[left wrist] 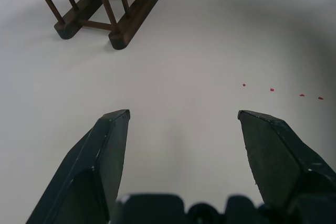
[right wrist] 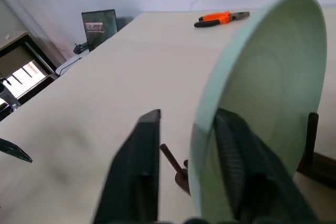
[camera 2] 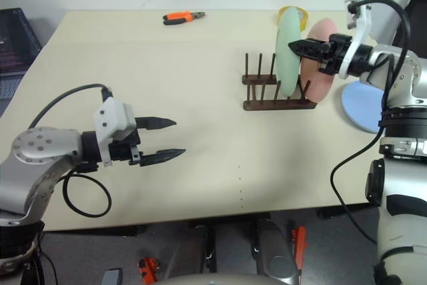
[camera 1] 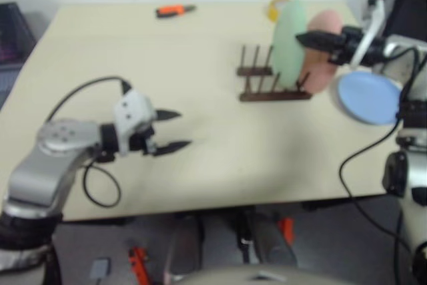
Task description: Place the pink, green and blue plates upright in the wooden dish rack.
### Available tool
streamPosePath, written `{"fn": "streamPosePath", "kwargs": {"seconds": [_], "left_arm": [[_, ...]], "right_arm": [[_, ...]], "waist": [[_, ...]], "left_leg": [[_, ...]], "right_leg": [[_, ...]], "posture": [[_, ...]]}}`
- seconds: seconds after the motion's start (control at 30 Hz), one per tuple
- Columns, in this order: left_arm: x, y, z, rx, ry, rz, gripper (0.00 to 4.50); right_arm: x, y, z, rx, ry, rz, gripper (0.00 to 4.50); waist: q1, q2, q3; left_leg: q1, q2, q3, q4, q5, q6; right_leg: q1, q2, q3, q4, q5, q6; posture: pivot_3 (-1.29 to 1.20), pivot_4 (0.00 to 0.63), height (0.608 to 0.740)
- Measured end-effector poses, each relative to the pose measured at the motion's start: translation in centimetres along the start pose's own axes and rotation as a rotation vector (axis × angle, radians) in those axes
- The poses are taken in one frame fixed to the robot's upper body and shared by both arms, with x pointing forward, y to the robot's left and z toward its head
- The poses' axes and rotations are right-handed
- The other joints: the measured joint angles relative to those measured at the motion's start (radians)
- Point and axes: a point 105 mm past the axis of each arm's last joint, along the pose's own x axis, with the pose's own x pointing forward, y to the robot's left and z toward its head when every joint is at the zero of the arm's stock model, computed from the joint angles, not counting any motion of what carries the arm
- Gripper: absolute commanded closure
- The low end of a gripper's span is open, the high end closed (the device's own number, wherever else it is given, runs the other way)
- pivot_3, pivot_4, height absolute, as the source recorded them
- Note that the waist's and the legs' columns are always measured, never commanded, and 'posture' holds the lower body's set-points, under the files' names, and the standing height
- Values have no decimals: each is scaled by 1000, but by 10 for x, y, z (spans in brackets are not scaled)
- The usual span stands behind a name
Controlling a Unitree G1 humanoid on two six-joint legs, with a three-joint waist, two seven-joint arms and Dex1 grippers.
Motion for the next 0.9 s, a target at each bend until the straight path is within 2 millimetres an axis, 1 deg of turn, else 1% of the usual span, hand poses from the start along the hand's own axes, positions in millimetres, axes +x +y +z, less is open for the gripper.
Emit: {"fn": "streamPosePath", "kwargs": {"seconds": [0.07,0.27,0.37,0.43,0.53,0.6,0.63,0.67,0.7,0.77,0.8,0.9], "left_arm": [[0,0,0,1,0,-2,870],[0,-1,0,-2,3,-1,870],[0,0,0,0,3,-1,870],[0,0,1,2,3,-2,870],[1,0,3,10,-1,-6,870],[3,-1,6,21,-6,-31,870],[3,-1,6,22,-6,-38,870],[6,-2,8,25,-8,-50,870],[9,-3,9,28,-12,-59,870],[22,-4,19,45,-43,-83,870],[27,-5,21,49,-51,-91,870],[46,-11,26,45,-79,-118,870]], "right_arm": [[0,0,1,-14,-6,-4,1471],[-2,4,11,-89,-33,-1,1471],[-7,0,17,-141,-41,-39,1471],[-16,-4,24,-179,-46,-72,1471],[-32,-2,39,-259,-52,-105,1471],[-60,-1,42,-374,13,-161,1471],[-71,-2,39,-410,51,-185,1471],[-82,-3,31,-438,106,-205,1471],[-89,-6,20,-439,153,-216,1471],[-108,-19,-13,-427,300,-275,1471],[-114,-25,-28,-408,355,-292,1471],[-133,-42,-61,-402,485,-366,1471]], "waist": [[0,0,0],[0,0,0],[0,0,0],[0,0,0],[1,0,0],[13,0,0],[18,0,0],[23,0,0],[24,0,0],[33,0,0],[33,0,0],[28,2,-1]], "left_leg": [[0,0,0,0,0,0],[0,0,0,0,0,0],[0,0,0,0,0,0],[0,0,0,0,0,0],[0,0,0,0,0,0],[0,0,-1,-1,0,0],[0,0,0,-1,0,0],[0,0,0,-1,-1,-1],[0,0,0,0,-1,-1],[1,-1,-1,2,-1,-1],[1,-1,0,3,0,-1],[4,-2,3,3,0,0]], "right_leg": [[0,0,0,0,0,0],[0,0,0,0,0,0],[0,0,0,0,0,0],[0,0,0,0,0,0],[0,0,0,-1,0,0],[0,0,-1,-1,-1,-1],[0,0,-1,-2,-1,-1],[0,0,-1,-2,-1,-1],[1,0,-1,-2,-1,-1],[3,-1,-2,-2,-1,0],[3,-1,0,-2,-1,0],[4,-3,1,-1,0,1]], "posture": [[0,150,740],[0,150,740],[0,150,740],[0,150,740],[0,150,740],[0,150,740],[0,150,740],[0,150,740],[0,150,740],[0,150,740],[0,150,740],[0,150,740]]}}
